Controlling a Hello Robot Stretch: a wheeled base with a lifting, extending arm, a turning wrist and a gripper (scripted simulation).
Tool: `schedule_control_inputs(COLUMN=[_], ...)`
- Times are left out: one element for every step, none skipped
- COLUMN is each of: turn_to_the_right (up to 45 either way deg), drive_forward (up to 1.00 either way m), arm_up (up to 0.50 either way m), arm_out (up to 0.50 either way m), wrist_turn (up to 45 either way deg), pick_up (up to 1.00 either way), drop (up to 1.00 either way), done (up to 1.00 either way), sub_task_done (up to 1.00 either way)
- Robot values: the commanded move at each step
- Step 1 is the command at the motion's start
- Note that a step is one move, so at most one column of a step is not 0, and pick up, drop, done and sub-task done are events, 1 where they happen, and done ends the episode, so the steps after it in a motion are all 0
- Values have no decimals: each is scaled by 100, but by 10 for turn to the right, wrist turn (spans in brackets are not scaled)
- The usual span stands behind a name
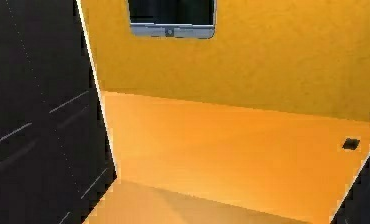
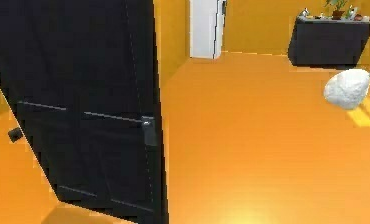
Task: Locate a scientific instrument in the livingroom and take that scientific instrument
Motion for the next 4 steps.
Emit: schedule_control_inputs(turn_to_the_right=[0, 30, 0, -270], drive_forward=[100, 0, 50, 0], arm_up=[0, 0, 0, 0], arm_out=[0, 0, 0, 0], wrist_turn=[0, 0, 0, 0], pick_up=[0, 0, 0, 0], drop=[0, 0, 0, 0], done=[0, 0, 0, 0], sub_task_done=[0, 0, 0, 0])
